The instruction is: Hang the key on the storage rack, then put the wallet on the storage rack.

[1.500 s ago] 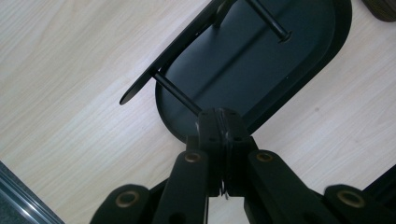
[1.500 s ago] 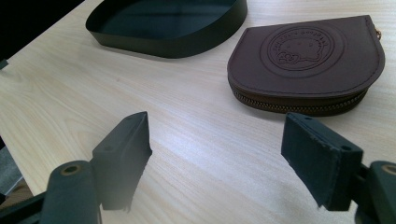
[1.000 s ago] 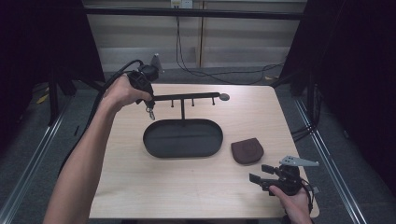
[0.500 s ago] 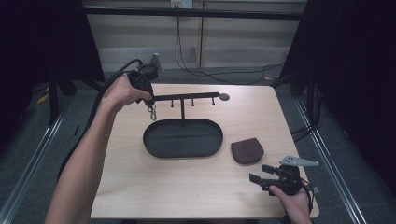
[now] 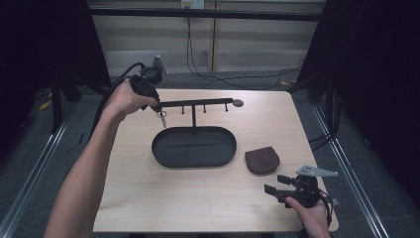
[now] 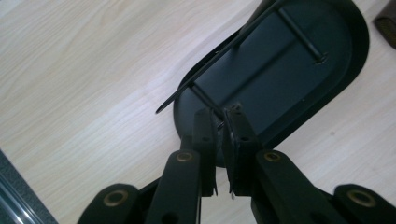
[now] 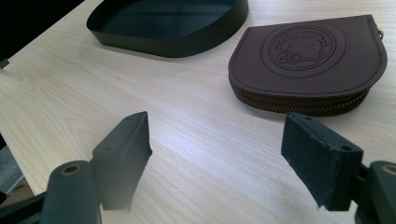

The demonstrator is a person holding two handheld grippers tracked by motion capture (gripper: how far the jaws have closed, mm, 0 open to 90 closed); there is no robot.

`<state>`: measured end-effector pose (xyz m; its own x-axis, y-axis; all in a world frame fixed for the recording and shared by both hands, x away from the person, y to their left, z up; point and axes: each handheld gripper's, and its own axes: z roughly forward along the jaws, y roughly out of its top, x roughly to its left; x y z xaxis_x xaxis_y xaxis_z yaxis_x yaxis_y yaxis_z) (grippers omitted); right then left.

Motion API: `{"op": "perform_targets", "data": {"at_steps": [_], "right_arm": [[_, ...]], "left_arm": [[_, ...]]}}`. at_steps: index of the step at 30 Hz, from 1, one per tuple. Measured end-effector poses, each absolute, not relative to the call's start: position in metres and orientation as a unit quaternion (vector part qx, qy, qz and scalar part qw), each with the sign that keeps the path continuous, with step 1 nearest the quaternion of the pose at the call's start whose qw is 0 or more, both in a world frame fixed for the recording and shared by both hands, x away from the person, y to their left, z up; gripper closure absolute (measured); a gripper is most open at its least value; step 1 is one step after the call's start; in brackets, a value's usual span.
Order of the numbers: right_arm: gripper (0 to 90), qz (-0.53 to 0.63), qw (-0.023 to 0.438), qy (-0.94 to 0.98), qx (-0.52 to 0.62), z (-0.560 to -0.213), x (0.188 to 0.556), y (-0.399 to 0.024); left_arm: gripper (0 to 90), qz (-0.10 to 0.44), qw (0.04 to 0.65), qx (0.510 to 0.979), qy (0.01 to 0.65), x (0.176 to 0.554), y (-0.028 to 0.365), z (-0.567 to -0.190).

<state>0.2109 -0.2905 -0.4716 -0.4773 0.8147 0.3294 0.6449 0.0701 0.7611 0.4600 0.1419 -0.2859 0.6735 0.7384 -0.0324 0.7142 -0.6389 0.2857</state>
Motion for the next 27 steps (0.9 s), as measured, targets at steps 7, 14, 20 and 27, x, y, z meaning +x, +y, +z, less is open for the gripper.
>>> {"op": "perform_targets", "data": {"at_steps": [7,14,20,27], "right_arm": [[23.5,0.46,0.09,0.725,0.505,-0.472,0.212,-0.29],[23.5,0.459,0.09,0.727,0.503,-0.472,0.213,-0.29],[23.3,0.457,0.087,0.727,0.505,-0.473,0.213,-0.29],[23.4,0.455,0.088,0.728,0.505,-0.472,0.212,-0.29]], "left_arm": [[82.6,0.049,0.173,0.897,0.404,0.452,0.157,-0.288],[81.8,0.061,0.207,0.888,0.406,0.434,0.179,-0.294],[73.4,0.068,0.232,0.883,0.402,0.414,0.192,-0.304],[67.4,0.076,0.271,0.868,0.409,0.393,0.207,-0.32]]}}
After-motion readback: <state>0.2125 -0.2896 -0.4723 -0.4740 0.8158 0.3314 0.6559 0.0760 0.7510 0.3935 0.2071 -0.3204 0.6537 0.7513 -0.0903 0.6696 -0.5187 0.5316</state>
